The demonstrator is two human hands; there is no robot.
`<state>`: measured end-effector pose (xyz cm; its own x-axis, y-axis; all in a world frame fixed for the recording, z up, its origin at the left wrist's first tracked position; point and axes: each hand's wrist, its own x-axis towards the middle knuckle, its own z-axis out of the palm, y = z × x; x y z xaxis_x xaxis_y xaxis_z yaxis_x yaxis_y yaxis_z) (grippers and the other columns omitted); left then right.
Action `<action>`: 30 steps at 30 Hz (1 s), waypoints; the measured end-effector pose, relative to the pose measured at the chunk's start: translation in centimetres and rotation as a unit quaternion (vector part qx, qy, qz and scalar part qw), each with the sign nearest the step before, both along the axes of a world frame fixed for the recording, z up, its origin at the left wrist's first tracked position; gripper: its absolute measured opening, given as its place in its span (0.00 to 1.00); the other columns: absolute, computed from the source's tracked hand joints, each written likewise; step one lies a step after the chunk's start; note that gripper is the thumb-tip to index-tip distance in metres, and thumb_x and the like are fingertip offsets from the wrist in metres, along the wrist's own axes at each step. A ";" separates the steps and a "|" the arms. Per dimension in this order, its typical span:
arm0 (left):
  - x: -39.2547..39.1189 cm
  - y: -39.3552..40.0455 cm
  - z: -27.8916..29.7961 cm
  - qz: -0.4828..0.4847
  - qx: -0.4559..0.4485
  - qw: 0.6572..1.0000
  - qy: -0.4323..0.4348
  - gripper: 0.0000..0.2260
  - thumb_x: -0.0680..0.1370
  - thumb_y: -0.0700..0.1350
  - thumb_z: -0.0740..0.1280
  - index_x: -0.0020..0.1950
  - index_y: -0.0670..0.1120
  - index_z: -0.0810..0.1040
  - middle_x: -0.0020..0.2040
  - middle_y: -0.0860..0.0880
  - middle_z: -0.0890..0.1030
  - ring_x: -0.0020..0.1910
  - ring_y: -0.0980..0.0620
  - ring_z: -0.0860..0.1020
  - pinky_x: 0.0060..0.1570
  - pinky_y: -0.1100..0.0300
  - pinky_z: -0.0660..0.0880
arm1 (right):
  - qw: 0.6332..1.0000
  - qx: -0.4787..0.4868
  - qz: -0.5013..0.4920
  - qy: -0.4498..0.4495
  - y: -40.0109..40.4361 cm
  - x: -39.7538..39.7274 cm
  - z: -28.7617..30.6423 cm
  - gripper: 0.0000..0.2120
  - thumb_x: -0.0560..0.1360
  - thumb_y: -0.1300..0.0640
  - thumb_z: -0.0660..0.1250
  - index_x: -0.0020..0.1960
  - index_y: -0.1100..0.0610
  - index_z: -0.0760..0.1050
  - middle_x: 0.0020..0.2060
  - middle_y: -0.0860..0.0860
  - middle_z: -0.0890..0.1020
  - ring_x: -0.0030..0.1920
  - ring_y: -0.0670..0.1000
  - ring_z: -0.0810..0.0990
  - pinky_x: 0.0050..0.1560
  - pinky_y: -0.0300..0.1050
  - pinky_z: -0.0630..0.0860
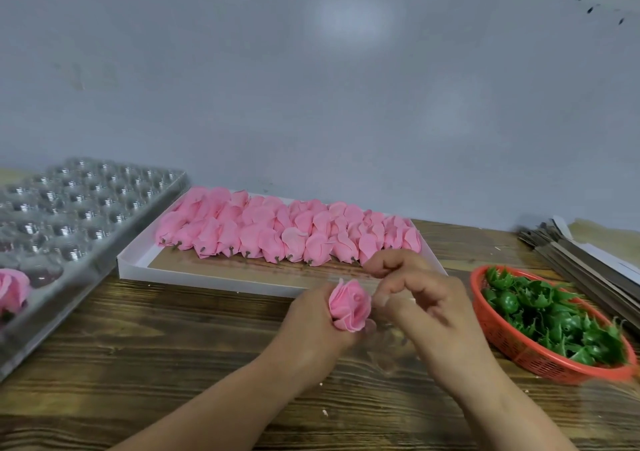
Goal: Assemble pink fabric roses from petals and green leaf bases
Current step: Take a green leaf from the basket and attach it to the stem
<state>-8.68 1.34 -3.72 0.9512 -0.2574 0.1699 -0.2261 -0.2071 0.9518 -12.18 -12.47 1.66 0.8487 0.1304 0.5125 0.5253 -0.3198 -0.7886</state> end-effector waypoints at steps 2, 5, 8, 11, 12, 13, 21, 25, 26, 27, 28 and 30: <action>0.2 -0.3 0.1 0.019 -0.022 1.000 0.000 0.09 0.70 0.38 0.75 0.42 0.52 0.79 0.37 0.55 0.82 0.37 0.65 0.79 0.36 0.71 0.73 | 0.998 -0.063 0.009 -0.016 0.7 -0.4 -0.3 0.10 0.61 0.46 0.70 0.31 0.53 0.78 0.48 0.43 0.78 0.54 0.45 0.76 0.50 0.34 0.71; 0.4 -0.6 0.1 0.034 -0.052 0.998 0.015 0.09 0.71 0.34 0.71 0.40 0.48 0.78 0.33 0.55 0.80 0.34 0.64 0.78 0.35 0.69 0.75 | 0.979 -0.184 -0.034 -0.085 1.3 -0.3 -1.1 0.14 0.60 0.46 0.73 0.34 0.57 0.78 0.49 0.41 0.76 0.55 0.47 0.74 0.53 0.47 0.73; 0.1 -0.5 0.0 0.024 -0.056 0.998 0.006 0.09 0.73 0.33 0.68 0.44 0.47 0.79 0.36 0.54 0.82 0.36 0.64 0.79 0.35 0.70 0.75 | 0.966 -0.222 -0.059 -0.118 1.6 0.0 -1.4 0.07 0.63 0.53 0.73 0.35 0.57 0.79 0.49 0.45 0.77 0.54 0.47 0.74 0.53 0.54 0.73; 0.0 -0.3 0.0 0.035 -0.032 0.999 -0.006 0.11 0.72 0.37 0.70 0.50 0.49 0.79 0.44 0.50 0.84 0.43 0.60 0.81 0.44 0.63 0.79 | 0.966 -0.209 -0.061 -0.136 1.5 0.3 -1.7 0.02 0.67 0.60 0.70 0.38 0.56 0.82 0.48 0.46 0.77 0.53 0.47 0.74 0.54 0.50 0.72; 0.0 -0.3 0.0 0.036 -0.028 0.999 -0.003 0.11 0.72 0.37 0.71 0.51 0.50 0.79 0.45 0.50 0.84 0.44 0.58 0.82 0.46 0.60 0.80 | 0.970 -0.197 -0.051 -0.131 1.4 0.4 -1.8 0.04 0.67 0.62 0.70 0.39 0.56 0.83 0.49 0.47 0.77 0.54 0.47 0.75 0.54 0.48 0.72; 0.0 -0.3 0.1 0.036 -0.022 0.999 -0.003 0.12 0.71 0.37 0.71 0.52 0.50 0.79 0.45 0.51 0.84 0.45 0.57 0.82 0.47 0.59 0.80 | 0.976 -0.178 -0.037 -0.117 1.4 0.3 -1.8 0.05 0.68 0.63 0.69 0.40 0.56 0.83 0.49 0.47 0.77 0.54 0.47 0.75 0.55 0.46 0.72; 0.1 -0.3 0.0 0.032 0.022 0.999 -0.027 0.07 0.74 0.42 0.69 0.51 0.51 0.78 0.45 0.51 0.83 0.45 0.57 0.81 0.48 0.60 0.79 | 0.970 -0.198 -0.076 -0.121 1.5 0.5 -1.9 0.04 0.64 0.58 0.71 0.39 0.57 0.81 0.50 0.45 0.76 0.55 0.50 0.75 0.52 0.53 0.73; -0.1 -0.4 0.3 -0.007 -0.007 1.000 -0.026 0.07 0.73 0.41 0.71 0.49 0.49 0.79 0.44 0.50 0.83 0.45 0.57 0.81 0.47 0.60 0.79 | 0.984 -0.144 -0.055 -0.084 1.5 0.6 -2.1 0.07 0.67 0.61 0.68 0.37 0.51 0.82 0.51 0.41 0.76 0.56 0.44 0.73 0.56 0.44 0.71; -0.2 -0.4 0.4 -0.021 -0.007 0.999 -0.029 0.05 0.73 0.40 0.70 0.47 0.49 0.79 0.42 0.51 0.83 0.43 0.58 0.81 0.44 0.63 0.78 | 0.988 -0.130 -0.051 -0.071 1.5 0.6 -2.1 0.07 0.67 0.61 0.67 0.38 0.50 0.81 0.51 0.40 0.76 0.57 0.44 0.73 0.56 0.43 0.70; -0.3 -0.4 0.3 -0.033 -0.006 0.999 -0.030 0.05 0.73 0.39 0.70 0.44 0.49 0.78 0.39 0.51 0.82 0.40 0.60 0.79 0.41 0.66 0.76 | 0.989 -0.124 -0.050 -0.064 1.5 0.6 -2.2 0.07 0.67 0.60 0.67 0.39 0.49 0.80 0.51 0.40 0.75 0.57 0.44 0.73 0.56 0.44 0.70; -0.4 -0.5 0.3 -0.038 -0.008 0.999 -0.026 0.06 0.73 0.38 0.69 0.43 0.49 0.78 0.37 0.52 0.81 0.38 0.62 0.78 0.39 0.68 0.74 | 0.990 -0.121 -0.050 -0.059 1.5 0.6 -2.3 0.07 0.68 0.60 0.67 0.40 0.49 0.80 0.51 0.40 0.75 0.56 0.44 0.73 0.56 0.46 0.71; -0.4 -0.5 0.2 -0.038 -0.010 0.999 -0.009 0.08 0.74 0.37 0.69 0.41 0.50 0.77 0.36 0.53 0.80 0.37 0.63 0.77 0.38 0.70 0.72 | 0.991 -0.116 -0.051 -0.043 1.6 0.8 -2.5 0.06 0.68 0.60 0.67 0.39 0.50 0.80 0.51 0.41 0.76 0.55 0.47 0.75 0.55 0.53 0.73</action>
